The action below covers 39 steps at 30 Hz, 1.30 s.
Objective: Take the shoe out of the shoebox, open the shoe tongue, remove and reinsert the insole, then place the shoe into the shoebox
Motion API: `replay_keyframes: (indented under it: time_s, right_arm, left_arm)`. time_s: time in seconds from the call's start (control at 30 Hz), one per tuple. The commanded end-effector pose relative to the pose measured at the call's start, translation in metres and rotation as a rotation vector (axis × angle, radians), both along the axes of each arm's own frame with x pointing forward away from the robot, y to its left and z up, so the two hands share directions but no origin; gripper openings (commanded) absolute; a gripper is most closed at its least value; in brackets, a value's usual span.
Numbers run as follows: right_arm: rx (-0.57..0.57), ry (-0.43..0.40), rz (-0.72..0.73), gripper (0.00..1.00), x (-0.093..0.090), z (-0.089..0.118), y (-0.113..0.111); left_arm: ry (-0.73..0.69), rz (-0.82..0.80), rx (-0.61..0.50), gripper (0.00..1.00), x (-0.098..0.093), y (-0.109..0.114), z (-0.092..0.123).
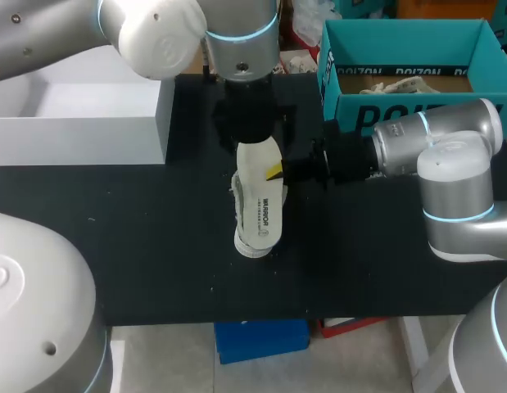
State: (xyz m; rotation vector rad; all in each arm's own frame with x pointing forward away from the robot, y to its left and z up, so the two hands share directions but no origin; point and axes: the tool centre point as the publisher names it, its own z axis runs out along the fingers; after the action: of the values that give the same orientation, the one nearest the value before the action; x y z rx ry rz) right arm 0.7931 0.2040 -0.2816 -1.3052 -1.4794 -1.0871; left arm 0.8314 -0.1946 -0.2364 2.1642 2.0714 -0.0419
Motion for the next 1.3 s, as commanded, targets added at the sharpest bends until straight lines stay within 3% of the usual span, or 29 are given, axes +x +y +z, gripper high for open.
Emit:
replay_keyframes:
  time_s: [0.03,0.4,0.67,1.3]
  right_arm:
    - [0.0,0.0,-0.001,0.0,0.0,-0.001,0.001]
    - [0.0,0.0,-0.001,0.0,0.0,-0.001,0.001]
    - [0.0,0.0,-0.001,0.0,0.0,-0.001,0.001]
    - [0.0,0.0,-0.001,0.0,0.0,-0.001,0.001]
  left_arm:
    - [-0.023,-0.005,-0.013,1.0,-0.025,0.007,0.002]
    - [0.003,-0.072,-0.022,1.0,-0.078,-0.001,0.0]
    - [-0.029,-0.104,-0.046,1.0,-0.103,0.003,0.009]
    - [-0.147,-0.187,-0.628,1.0,-0.127,0.037,0.013]
